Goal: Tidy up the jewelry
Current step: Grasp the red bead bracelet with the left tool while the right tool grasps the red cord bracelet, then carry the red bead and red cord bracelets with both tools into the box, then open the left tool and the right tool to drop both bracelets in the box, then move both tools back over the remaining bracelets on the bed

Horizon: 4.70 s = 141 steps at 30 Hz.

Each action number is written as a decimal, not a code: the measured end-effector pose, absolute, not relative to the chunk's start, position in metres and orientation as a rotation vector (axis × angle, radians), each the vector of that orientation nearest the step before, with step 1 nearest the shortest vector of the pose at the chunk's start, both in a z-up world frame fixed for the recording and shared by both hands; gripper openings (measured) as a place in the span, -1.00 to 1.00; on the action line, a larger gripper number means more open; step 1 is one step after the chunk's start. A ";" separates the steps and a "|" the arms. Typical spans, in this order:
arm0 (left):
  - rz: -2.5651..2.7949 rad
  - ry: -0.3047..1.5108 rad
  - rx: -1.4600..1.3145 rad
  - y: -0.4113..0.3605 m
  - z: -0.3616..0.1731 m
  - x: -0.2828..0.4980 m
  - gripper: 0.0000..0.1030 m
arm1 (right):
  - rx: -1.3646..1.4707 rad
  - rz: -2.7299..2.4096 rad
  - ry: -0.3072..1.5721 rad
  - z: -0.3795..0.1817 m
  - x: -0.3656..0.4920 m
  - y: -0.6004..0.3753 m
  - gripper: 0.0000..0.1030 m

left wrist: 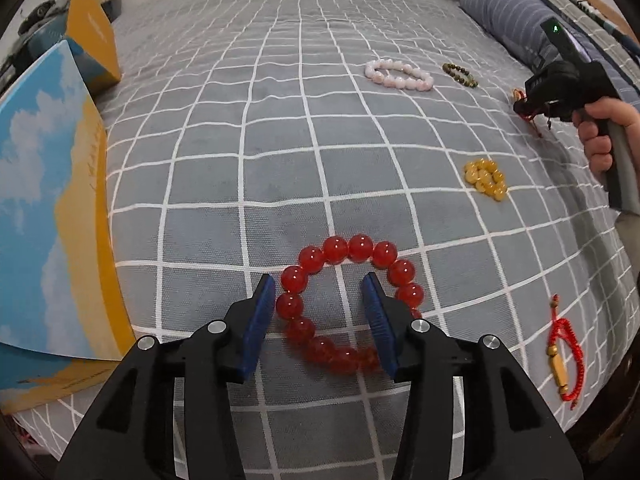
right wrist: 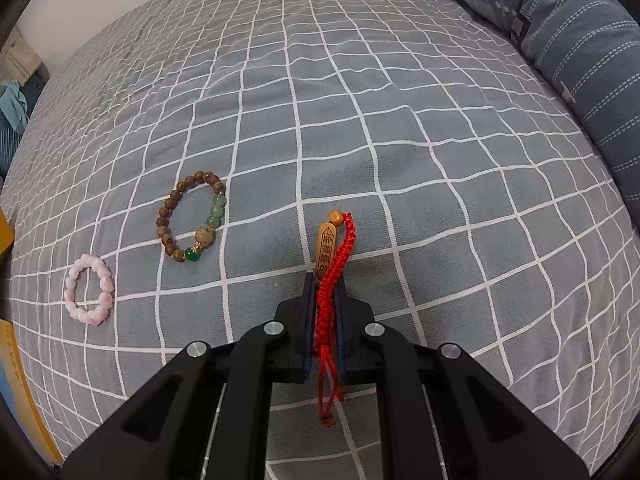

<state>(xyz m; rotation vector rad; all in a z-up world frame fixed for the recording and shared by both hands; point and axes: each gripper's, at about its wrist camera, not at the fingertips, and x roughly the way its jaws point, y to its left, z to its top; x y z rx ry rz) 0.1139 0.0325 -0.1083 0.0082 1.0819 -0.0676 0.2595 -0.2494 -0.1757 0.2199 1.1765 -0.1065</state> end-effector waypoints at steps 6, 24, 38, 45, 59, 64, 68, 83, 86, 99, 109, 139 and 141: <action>-0.084 1.111 -0.040 0.039 -0.105 0.117 -0.75 | 0.216 -0.111 1.176 -0.173 0.260 -0.250 -0.85; -0.159 1.019 -0.034 0.023 -0.033 0.111 -0.75 | 0.232 -0.123 1.164 -0.157 0.243 -0.267 -0.85; -0.054 0.923 -0.013 0.040 0.021 0.133 -0.75 | 0.164 -0.100 1.065 -0.103 0.211 -0.227 -0.85; 0.036 0.885 -0.028 0.071 0.038 0.138 -0.75 | 0.112 -0.021 0.975 -0.065 0.186 -0.175 -0.85; 0.151 0.820 -0.085 0.140 0.079 0.116 -0.75 | 0.032 0.230 0.867 -0.014 0.159 -0.032 -0.85; 0.213 0.800 -0.102 0.175 0.090 0.100 -0.75 | 0.008 0.332 0.846 -0.001 0.145 0.026 -0.85; 0.260 0.797 -0.112 0.204 0.093 0.086 -0.75 | -0.022 0.402 0.830 0.006 0.130 0.072 -0.85; 0.430 0.840 -0.169 0.313 0.058 0.030 -0.74 | -0.113 0.631 0.850 -0.012 0.069 0.224 -0.85; 0.451 0.857 -0.190 0.329 0.046 0.023 -0.74 | -0.123 0.628 0.880 -0.021 0.068 0.239 -0.85; 0.515 0.929 -0.247 0.357 0.005 0.019 -0.74 | -0.165 0.593 0.960 -0.049 0.067 0.263 -0.80; 0.521 0.921 -0.267 0.360 -0.001 0.016 -0.72 | -0.219 0.543 0.968 -0.059 0.067 0.270 -0.79; 0.449 0.769 -0.229 0.304 0.061 0.015 0.67 | -0.219 0.421 0.605 0.010 0.045 0.172 0.85; 0.431 0.747 -0.218 0.291 0.068 0.022 0.79 | -0.216 0.379 0.595 0.011 0.049 0.153 0.85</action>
